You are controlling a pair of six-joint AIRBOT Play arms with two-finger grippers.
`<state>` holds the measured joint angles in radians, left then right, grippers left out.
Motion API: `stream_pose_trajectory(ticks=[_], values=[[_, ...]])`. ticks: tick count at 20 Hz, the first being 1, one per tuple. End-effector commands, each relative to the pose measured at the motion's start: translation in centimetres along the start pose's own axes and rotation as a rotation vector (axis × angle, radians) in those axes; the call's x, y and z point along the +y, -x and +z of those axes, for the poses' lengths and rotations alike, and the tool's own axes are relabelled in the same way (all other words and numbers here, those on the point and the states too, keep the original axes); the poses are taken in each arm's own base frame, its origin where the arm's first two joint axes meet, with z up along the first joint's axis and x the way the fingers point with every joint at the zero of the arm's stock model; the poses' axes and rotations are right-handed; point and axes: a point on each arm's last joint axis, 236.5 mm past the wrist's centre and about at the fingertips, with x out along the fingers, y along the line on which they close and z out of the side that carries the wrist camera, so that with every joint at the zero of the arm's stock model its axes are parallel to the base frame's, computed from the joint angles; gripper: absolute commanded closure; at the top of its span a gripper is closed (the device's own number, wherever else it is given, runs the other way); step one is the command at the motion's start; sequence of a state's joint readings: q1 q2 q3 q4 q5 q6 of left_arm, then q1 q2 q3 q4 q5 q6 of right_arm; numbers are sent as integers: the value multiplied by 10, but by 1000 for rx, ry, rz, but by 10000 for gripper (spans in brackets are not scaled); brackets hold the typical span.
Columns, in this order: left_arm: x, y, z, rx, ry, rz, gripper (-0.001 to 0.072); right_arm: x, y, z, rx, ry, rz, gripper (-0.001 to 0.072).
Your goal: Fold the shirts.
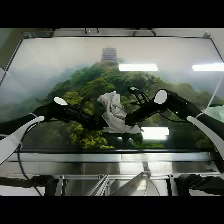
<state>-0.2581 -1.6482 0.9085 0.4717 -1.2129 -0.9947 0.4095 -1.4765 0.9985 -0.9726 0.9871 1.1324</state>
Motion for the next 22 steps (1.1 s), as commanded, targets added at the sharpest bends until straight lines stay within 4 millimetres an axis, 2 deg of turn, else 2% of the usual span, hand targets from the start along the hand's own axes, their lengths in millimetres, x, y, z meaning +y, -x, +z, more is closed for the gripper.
stream_pose_trajectory(ticks=[1, 3, 6, 9, 11, 13, 14, 16, 17, 18, 19, 20, 22], values=[[-15, -15, 8, 84, -44, -64, 710, -1, -1, 13, -32, 94, -2, 697], [-39, -3, 12, 110, -102, -103, 710, 7, 17, 26, -65, 132, -4, 697], [-87, 35, 26, 41, -213, -116, 711, 18, 66, 57, -191, 188, -40, 699], [-151, 92, 35, -76, -369, -112, 710, 17, 128, 81, -345, 185, -84, 700], [-190, 137, 39, -179, -455, -97, 710, 6, 180, 91, -460, 170, -134, 700], [-230, 196, 46, -341, -552, -63, 710, 4, 259, 103, -639, 153, -201, 700], [-248, 227, 48, -434, -583, -43, 706, 13, 309, 109, -761, 160, -226, 700], [-281, 286, 47, -599, -626, -8, 691, 42, 407, 113, -1017, 200, -283, 699], [-295, 310, 43, -660, -660, 11, 691, 62, 444, 111, -1117, 246, -307, 700], [-308, 325, 38, -698, -694, 25, 691, 82, 470, 107, -1182, 300, -325, 700], [-318, 332, 34, -714, -721, 32, 690, 95, 481, 104, -1208, 324, -323, 699], [-324, 334, 31, -717, -742, 38, 690, 103, 480, 103, -1211, 334, -304, 699], [-323, 324, 30, -666, -751, 32, 690, 100, 460, 103, -1137, 329, -262, 698]])
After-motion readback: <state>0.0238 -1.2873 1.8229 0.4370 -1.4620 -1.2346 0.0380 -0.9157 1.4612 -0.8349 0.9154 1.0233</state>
